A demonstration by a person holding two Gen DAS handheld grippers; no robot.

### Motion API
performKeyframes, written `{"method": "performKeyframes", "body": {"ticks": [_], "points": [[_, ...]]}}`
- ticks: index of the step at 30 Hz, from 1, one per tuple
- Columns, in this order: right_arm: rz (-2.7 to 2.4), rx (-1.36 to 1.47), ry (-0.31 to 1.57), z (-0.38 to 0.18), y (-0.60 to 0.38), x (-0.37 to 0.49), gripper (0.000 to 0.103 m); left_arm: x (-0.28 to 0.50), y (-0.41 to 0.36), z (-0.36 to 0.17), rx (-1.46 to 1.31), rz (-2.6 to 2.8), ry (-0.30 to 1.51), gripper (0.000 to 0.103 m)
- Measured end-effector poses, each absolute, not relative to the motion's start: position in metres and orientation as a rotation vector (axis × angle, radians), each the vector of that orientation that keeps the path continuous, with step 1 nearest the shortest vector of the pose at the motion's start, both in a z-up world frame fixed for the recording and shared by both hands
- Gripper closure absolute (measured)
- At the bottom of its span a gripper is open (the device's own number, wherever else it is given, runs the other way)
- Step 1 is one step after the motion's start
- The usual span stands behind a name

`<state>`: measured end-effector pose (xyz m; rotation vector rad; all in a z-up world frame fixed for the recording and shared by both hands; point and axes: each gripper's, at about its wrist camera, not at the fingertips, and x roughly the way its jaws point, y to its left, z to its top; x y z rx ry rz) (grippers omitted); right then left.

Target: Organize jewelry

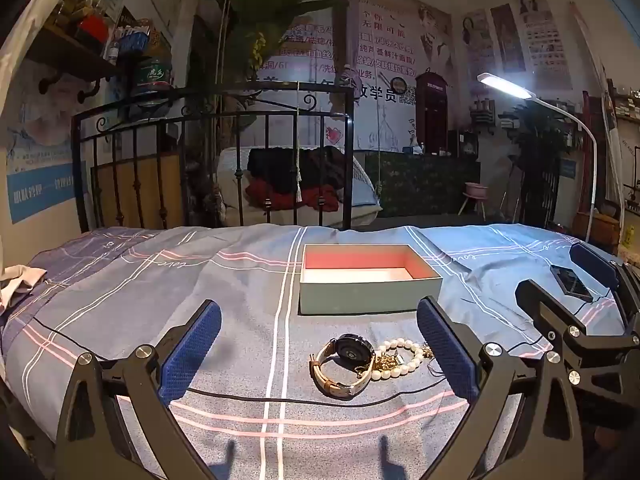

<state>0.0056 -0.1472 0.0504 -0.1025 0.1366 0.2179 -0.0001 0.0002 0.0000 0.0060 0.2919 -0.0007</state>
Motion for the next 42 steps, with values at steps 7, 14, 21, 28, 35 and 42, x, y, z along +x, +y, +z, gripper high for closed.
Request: {"method": "performKeyframes", "body": {"ticks": [7, 14, 21, 28, 35, 42], "points": [[0.218, -0.103, 0.143, 0.050, -0.147, 0.006, 0.006, 0.000, 0.001, 0.000, 0.001, 0.000, 0.302, 0.007], [0.219, -0.105, 0.149, 0.048, -0.145, 0.006, 0.006, 0.007, 0.000, -0.008, 0.000, 0.002, 0.309, 0.006], [0.216, -0.099, 0.155, 0.046, -0.146, 0.010, 0.006, 0.007, 0.001, -0.010, 0.006, -0.011, 0.319, 0.007], [0.213, -0.091, 0.158, 0.048, -0.147, 0.010, 0.006, 0.005, -0.001, -0.016, -0.005, -0.002, 0.313, 0.007], [0.206, -0.073, 0.162, 0.050, -0.151, 0.010, 0.006, 0.001, 0.002, -0.011, -0.006, -0.005, 0.307, 0.007], [0.205, -0.071, 0.166, 0.051, -0.152, 0.010, 0.006, 0.003, 0.003, -0.006, -0.016, -0.017, 0.325, 0.007]]}}
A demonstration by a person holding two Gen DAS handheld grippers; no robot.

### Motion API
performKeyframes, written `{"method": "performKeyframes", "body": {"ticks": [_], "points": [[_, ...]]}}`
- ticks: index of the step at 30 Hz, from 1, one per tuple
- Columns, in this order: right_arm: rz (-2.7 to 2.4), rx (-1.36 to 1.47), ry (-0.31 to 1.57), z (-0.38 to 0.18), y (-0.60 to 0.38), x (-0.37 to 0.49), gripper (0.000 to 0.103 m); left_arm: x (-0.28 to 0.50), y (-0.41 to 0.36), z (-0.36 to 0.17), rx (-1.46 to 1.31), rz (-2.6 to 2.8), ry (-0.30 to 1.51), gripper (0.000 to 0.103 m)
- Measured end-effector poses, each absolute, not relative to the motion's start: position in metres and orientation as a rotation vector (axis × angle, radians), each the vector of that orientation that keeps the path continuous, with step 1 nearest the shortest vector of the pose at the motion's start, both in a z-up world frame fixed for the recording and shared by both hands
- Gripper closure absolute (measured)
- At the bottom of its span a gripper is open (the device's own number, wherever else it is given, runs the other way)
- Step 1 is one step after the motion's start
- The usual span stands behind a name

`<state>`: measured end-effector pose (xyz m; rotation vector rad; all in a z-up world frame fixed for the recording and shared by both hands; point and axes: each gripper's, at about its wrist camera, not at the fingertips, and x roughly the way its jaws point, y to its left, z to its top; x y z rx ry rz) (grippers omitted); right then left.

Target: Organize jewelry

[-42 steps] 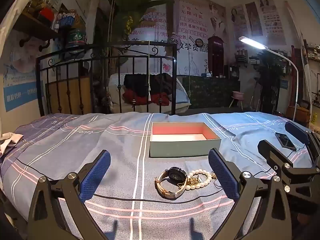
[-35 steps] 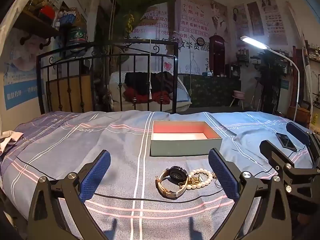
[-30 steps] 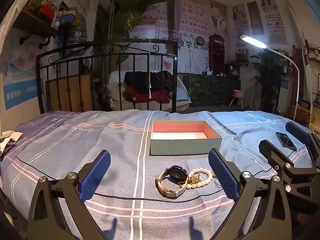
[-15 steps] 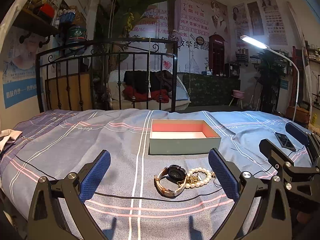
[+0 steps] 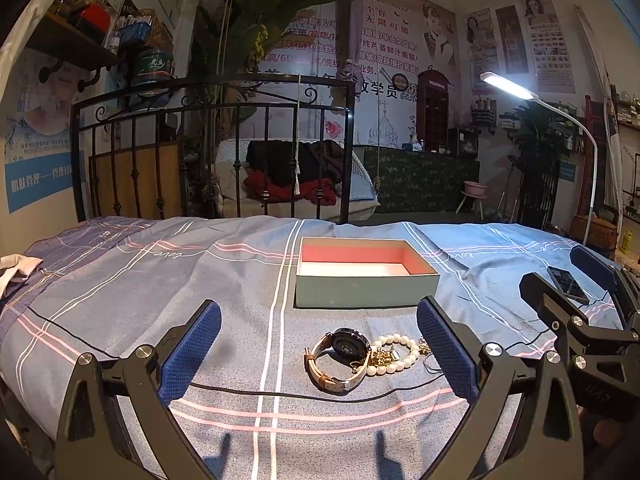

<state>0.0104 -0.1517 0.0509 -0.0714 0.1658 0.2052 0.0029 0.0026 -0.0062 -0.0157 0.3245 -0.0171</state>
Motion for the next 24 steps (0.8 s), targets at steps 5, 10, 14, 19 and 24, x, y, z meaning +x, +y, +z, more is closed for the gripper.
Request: {"method": "performKeyframes", "body": {"ticks": [5, 10, 14, 19, 24], "points": [[0.203, -0.068, 0.168, 0.052, -0.152, 0.012, 0.006, 0.007, 0.004, -0.006, 0.003, -0.013, 0.338, 0.007], [0.203, -0.066, 0.166, 0.051, -0.153, 0.012, 0.006, 0.006, 0.004, -0.004, 0.010, -0.018, 0.325, 0.007], [0.205, -0.068, 0.168, 0.052, -0.153, 0.012, 0.006, 0.002, 0.001, -0.001, 0.021, -0.019, 0.289, 0.007], [0.204, -0.068, 0.162, 0.053, -0.154, 0.012, 0.006, -0.001, -0.002, -0.002, 0.026, -0.040, 0.276, 0.007], [0.205, -0.066, 0.159, 0.056, -0.154, 0.011, 0.006, -0.003, 0.002, 0.001, -0.018, -0.056, 0.263, 0.007]]}}
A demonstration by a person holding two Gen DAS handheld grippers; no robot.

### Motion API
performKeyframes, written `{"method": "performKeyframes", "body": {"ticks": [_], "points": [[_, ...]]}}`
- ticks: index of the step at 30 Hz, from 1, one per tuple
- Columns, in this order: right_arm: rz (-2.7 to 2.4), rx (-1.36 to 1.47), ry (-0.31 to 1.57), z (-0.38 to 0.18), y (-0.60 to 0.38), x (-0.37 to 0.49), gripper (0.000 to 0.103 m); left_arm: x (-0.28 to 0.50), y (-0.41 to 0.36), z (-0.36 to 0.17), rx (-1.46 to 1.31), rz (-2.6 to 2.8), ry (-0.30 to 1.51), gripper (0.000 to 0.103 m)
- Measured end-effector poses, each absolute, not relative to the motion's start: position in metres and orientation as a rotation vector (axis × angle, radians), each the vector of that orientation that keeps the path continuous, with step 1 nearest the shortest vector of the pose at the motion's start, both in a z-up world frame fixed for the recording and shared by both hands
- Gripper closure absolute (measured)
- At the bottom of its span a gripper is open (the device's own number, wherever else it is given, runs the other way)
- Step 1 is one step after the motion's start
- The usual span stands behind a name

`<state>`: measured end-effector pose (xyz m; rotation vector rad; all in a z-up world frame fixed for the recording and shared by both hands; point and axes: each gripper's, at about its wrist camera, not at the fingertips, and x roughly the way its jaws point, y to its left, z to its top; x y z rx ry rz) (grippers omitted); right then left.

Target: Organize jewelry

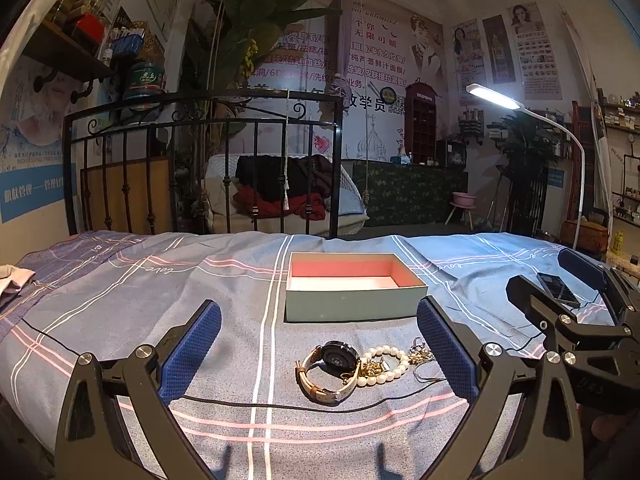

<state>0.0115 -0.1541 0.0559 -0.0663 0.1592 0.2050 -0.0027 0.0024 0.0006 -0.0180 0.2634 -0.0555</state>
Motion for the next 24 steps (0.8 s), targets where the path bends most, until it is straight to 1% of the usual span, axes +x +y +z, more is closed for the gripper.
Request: {"method": "performKeyframes", "body": {"ticks": [12, 24], "points": [[0.214, -0.059, 0.154, 0.072, -0.154, 0.014, 0.006, 0.004, 0.002, 0.009, 0.004, -0.045, 0.251, 0.007], [0.207, -0.049, 0.203, 0.075, -0.158, 0.036, 0.006, 0.020, 0.003, 0.010, -0.002, -0.049, 0.273, 0.007]]}}
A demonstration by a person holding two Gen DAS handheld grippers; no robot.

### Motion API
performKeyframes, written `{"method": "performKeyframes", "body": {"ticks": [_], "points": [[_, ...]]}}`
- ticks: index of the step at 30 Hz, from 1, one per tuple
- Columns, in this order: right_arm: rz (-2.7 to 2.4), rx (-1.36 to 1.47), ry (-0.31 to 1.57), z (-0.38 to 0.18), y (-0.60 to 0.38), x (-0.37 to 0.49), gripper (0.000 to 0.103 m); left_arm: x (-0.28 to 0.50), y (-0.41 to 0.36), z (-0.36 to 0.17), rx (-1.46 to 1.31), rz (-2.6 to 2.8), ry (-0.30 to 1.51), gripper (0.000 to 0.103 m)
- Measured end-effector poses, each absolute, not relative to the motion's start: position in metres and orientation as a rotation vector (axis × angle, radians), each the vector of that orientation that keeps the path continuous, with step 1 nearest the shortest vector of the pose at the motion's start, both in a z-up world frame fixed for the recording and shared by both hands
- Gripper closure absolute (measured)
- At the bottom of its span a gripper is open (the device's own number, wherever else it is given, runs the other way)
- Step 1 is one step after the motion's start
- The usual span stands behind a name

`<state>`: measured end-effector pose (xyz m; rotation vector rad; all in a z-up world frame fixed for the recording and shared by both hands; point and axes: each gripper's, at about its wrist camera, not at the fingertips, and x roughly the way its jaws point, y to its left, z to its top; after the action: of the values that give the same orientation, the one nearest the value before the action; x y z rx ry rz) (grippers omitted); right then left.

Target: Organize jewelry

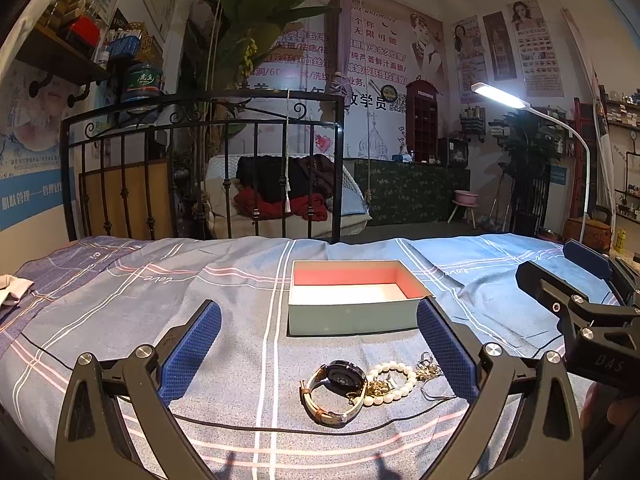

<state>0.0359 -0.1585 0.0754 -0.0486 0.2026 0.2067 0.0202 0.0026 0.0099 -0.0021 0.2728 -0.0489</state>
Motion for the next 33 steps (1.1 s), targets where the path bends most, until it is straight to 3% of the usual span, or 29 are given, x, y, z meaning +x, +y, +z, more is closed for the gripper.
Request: {"method": "performKeyframes", "body": {"ticks": [9, 14, 23, 33], "points": [[0.203, -0.049, 0.236, 0.074, -0.158, 0.047, 0.006, 0.026, 0.002, 0.008, 0.000, -0.063, 0.303, 0.007], [0.209, -0.064, 0.299, 0.069, -0.156, 0.063, 0.006, 0.043, 0.004, 0.000, -0.007, -0.084, 0.410, 0.007], [0.271, 0.028, 0.652, 0.025, -0.164, 0.119, 0.006, 0.088, 0.009, -0.031, -0.002, -0.138, 0.737, 0.007], [0.372, 0.004, 0.821, -0.015, -0.142, 0.133, 0.006, 0.130, 0.014, -0.059, -0.030, -0.199, 0.908, 0.007]]}}
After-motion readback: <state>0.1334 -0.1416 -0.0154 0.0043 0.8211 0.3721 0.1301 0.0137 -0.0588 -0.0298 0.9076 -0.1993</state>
